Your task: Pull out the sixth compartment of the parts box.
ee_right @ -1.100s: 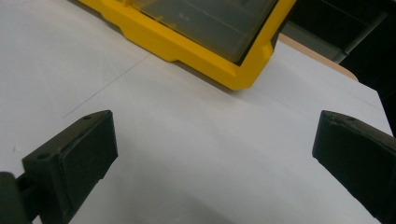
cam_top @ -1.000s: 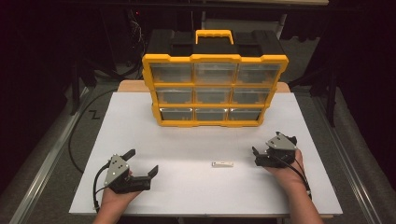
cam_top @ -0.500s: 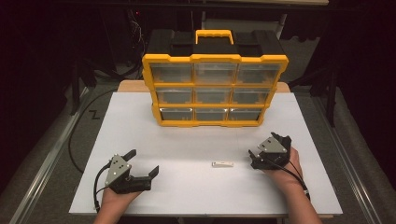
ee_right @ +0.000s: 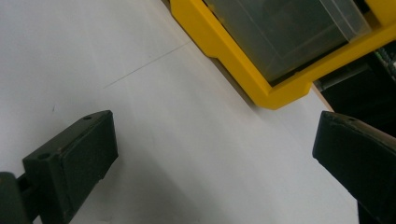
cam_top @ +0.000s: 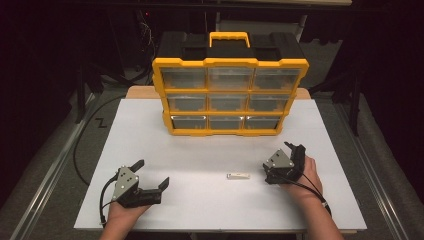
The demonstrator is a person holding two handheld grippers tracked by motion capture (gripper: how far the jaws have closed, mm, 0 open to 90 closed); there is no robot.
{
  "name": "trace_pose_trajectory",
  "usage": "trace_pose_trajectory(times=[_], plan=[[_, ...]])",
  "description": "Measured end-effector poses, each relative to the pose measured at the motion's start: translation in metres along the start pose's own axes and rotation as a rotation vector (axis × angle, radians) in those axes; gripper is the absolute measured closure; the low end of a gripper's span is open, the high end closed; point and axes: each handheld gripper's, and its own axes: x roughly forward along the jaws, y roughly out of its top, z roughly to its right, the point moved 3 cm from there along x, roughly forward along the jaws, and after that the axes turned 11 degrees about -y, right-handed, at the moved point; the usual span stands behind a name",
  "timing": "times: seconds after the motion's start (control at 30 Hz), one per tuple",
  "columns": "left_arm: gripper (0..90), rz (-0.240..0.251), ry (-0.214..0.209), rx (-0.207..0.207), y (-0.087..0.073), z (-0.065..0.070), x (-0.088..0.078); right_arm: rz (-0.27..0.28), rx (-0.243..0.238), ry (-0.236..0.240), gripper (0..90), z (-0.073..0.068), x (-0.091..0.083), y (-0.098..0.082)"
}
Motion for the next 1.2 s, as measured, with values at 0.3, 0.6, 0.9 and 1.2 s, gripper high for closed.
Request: trace_pose_trajectory(times=[0.3,0.6,0.9,1.2], plan=[[0.3,-0.010,0.003,0.009,-0.001,0.001,0.000,0.021,-0.137,-0.050,1.2,-0.005,-0.006,0.008],[0.3,-0.013,0.004,0.014,-0.001,0.001,-0.001,0.039,-0.219,-0.077,1.2,-0.010,-0.009,0.014],[0.3,-0.015,0.004,0.025,-0.001,0.001,0.000,0.038,-0.303,-0.117,1.1,-0.013,-0.013,0.018],[0.3,-0.013,0.004,0.036,-0.001,0.001,-0.001,0.037,-0.395,-0.137,1.1,-0.014,-0.013,0.018]])
